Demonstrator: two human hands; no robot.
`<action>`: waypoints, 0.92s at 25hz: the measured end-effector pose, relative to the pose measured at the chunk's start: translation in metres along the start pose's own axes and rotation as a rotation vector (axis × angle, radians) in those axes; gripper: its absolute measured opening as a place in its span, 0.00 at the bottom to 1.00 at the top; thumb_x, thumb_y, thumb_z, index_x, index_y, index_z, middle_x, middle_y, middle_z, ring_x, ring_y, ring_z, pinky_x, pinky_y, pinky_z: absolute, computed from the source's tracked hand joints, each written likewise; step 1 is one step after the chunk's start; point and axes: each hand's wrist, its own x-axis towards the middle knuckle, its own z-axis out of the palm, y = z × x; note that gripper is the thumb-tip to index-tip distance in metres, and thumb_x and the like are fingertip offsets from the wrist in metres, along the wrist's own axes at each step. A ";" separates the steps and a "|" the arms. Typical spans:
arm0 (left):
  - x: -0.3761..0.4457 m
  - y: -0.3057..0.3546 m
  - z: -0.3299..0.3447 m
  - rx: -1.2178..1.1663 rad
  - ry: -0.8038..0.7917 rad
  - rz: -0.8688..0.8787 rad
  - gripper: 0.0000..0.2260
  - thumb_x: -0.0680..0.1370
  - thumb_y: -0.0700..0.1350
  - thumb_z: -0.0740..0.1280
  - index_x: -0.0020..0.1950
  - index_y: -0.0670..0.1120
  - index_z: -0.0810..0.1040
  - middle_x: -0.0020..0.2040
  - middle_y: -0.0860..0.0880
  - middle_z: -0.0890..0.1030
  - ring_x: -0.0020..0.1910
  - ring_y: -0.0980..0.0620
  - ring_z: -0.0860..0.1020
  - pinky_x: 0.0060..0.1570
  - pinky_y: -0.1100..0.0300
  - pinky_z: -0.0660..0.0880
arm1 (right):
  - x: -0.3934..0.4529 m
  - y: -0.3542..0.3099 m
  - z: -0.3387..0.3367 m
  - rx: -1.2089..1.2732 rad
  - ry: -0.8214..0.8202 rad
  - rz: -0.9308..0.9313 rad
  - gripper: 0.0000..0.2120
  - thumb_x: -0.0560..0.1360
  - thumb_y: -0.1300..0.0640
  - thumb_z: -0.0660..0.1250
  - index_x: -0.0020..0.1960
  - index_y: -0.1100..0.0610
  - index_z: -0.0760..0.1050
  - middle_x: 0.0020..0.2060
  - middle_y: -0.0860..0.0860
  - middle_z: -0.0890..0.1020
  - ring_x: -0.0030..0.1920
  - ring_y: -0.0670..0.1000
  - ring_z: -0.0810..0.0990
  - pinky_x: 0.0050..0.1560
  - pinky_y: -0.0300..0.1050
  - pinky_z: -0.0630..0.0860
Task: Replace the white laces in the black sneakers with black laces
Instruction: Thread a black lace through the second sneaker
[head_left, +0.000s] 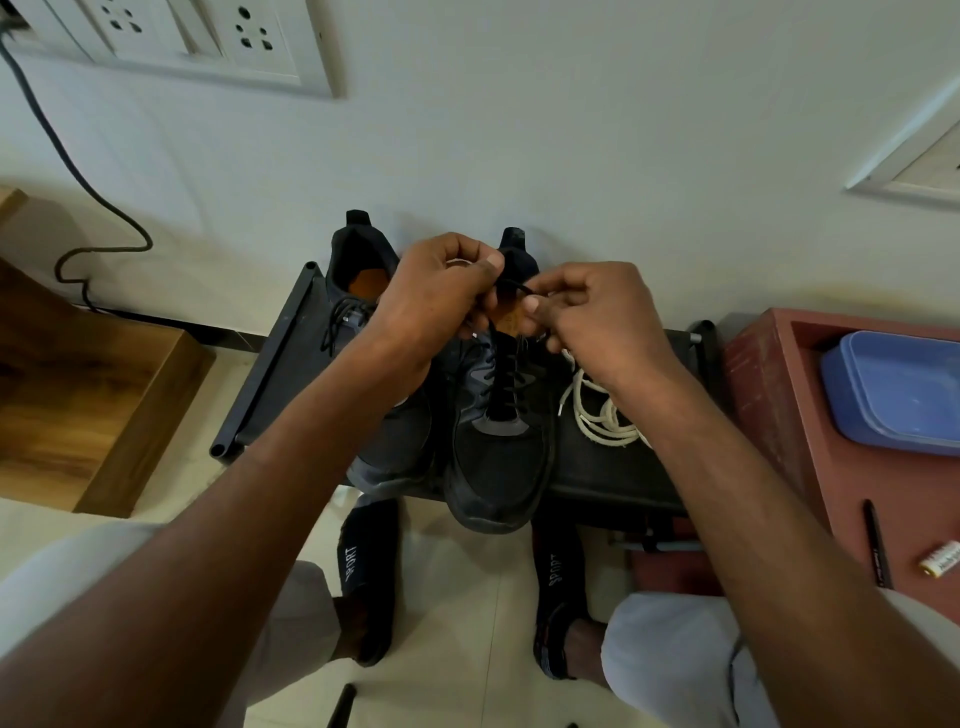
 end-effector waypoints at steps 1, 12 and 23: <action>0.000 0.000 -0.001 -0.002 0.012 -0.004 0.06 0.83 0.44 0.67 0.55 0.43 0.80 0.35 0.49 0.81 0.32 0.53 0.77 0.33 0.61 0.74 | 0.001 0.005 -0.003 -0.113 0.087 0.013 0.05 0.78 0.59 0.74 0.50 0.49 0.85 0.35 0.48 0.87 0.37 0.44 0.85 0.45 0.48 0.83; -0.001 -0.004 0.003 0.009 0.044 0.016 0.05 0.81 0.41 0.71 0.53 0.40 0.81 0.39 0.44 0.85 0.33 0.51 0.79 0.31 0.62 0.74 | 0.003 0.005 0.006 -0.152 0.055 -0.082 0.09 0.80 0.58 0.70 0.52 0.46 0.85 0.34 0.46 0.85 0.31 0.42 0.80 0.39 0.42 0.80; -0.003 -0.001 0.001 0.153 0.028 0.102 0.04 0.82 0.38 0.68 0.54 0.39 0.82 0.39 0.42 0.86 0.31 0.58 0.81 0.31 0.70 0.74 | -0.002 0.006 0.013 -0.294 0.092 -0.197 0.07 0.80 0.47 0.71 0.55 0.40 0.86 0.37 0.41 0.86 0.38 0.41 0.83 0.44 0.46 0.83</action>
